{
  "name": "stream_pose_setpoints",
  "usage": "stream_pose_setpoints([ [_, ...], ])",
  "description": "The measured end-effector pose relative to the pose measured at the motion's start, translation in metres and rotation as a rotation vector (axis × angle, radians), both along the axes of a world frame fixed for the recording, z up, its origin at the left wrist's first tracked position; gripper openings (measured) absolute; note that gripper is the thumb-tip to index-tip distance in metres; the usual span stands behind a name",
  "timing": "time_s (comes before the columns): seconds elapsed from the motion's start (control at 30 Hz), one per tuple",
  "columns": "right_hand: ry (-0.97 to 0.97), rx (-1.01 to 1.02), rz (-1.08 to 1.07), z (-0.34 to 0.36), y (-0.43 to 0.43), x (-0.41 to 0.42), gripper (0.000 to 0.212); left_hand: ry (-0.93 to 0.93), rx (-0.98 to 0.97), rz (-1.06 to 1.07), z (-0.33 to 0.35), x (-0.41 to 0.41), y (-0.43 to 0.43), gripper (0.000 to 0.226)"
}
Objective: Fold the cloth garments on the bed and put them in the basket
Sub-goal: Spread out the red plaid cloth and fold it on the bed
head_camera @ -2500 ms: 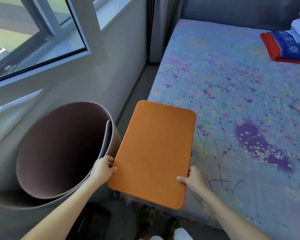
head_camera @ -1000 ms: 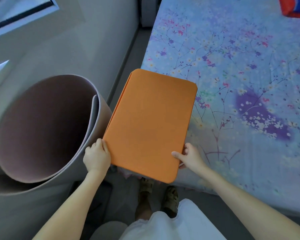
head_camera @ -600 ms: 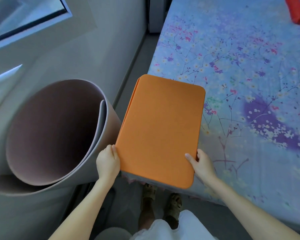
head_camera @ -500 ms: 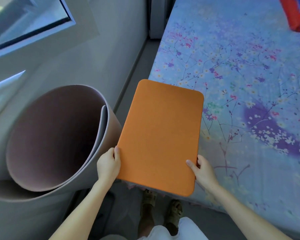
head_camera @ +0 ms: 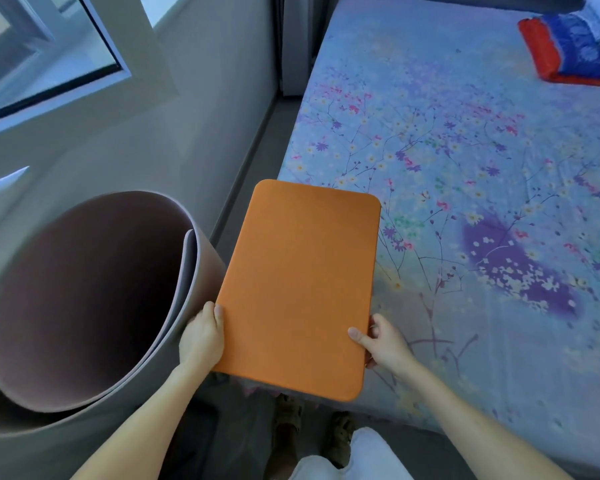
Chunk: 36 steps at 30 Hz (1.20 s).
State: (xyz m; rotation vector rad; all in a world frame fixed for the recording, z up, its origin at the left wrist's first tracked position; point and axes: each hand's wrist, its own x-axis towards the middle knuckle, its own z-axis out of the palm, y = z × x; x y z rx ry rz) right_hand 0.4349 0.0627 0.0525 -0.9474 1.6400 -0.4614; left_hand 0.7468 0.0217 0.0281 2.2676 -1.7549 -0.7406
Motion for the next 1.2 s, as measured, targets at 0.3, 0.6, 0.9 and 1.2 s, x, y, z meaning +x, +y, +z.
stream_pose_setpoints([
  [0.3, -0.095, 0.025, -0.111, -0.009, 0.009, -0.006, 0.049, 0.108, -0.003, -0.019, 0.001, -0.040, -0.094, 0.042],
  [0.6, -0.137, 0.263, -0.062, -0.004, -0.043, -0.022, 0.066, 0.325, 0.108, 0.105, 0.005, -0.048, -0.172, 0.050],
  [0.9, -0.037, -0.029, -0.464, -0.006, -0.166, -0.030, 0.060, 0.593, 0.067, 0.119, 0.018, -0.073, -0.269, 0.044],
  [1.2, -0.110, -0.148, -0.659, -0.022, -0.236, -0.027, 0.033, 0.717, 0.079, 0.226, -0.005, -0.086, -0.291, 0.022],
])
